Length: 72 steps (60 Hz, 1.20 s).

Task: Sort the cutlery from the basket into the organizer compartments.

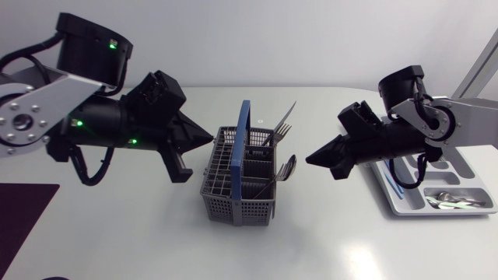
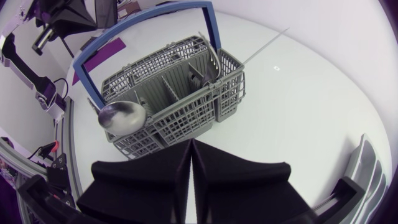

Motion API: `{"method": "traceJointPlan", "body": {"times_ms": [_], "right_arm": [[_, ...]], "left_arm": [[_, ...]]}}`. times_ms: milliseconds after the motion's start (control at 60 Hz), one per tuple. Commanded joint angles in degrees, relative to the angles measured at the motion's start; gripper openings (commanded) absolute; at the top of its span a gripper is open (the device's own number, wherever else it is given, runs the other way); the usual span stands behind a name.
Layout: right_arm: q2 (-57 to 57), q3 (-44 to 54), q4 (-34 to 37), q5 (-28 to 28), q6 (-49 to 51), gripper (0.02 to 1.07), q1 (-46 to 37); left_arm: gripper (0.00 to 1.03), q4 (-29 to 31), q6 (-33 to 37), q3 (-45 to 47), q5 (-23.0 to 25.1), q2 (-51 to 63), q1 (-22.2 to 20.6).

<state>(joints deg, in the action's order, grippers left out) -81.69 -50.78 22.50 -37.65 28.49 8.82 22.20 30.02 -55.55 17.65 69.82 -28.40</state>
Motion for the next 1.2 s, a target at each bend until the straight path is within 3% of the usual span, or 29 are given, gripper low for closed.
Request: {"method": "traceJointPlan", "body": {"times_ms": [0,267,367,533,683,867,1017,1183], "right_arm": [[0.74,-0.28,-0.18,0.12,-0.98,0.09,-0.56],[0.74,-0.72,-0.7,0.82,-0.98,0.09,-0.91],[0.74,-0.46,-1.14,0.91,-0.98,0.09,-1.0],[0.74,-0.02,-2.02,1.09,-0.89,0.09,-1.17],[0.57,-0.63,-2.9,1.61,-0.89,0.1,-1.35],[-2.25,-2.13,-6.24,2.76,-2.47,0.1,-1.88],[-7.08,-5.38,-8.44,2.76,-5.46,0.11,-2.58],[-13.41,-9.95,-9.67,2.23,-8.8,0.11,-3.37]], "left_arm": [[0.04,2.68,-0.23,0.09,-0.6,-2.23,-2.53],[0.04,5.31,-1.81,-1.32,-6.66,-1.62,-15.1],[0.04,4.52,-2.07,-1.76,-7.81,-0.12,-17.3],[0.04,1.27,-2.16,-0.88,-10.35,3.92,-18.88],[0.04,-5.32,-1.1,1.67,-18.26,7.26,-20.82],[0.04,-8.13,0.48,4.22,-25.3,9.98,-22.31],[0.04,-8.66,1.0,6.68,-28.55,10.6,-21.08],[0.04,-8.57,1.44,10.29,-28.55,6.56,-17.74]]}}
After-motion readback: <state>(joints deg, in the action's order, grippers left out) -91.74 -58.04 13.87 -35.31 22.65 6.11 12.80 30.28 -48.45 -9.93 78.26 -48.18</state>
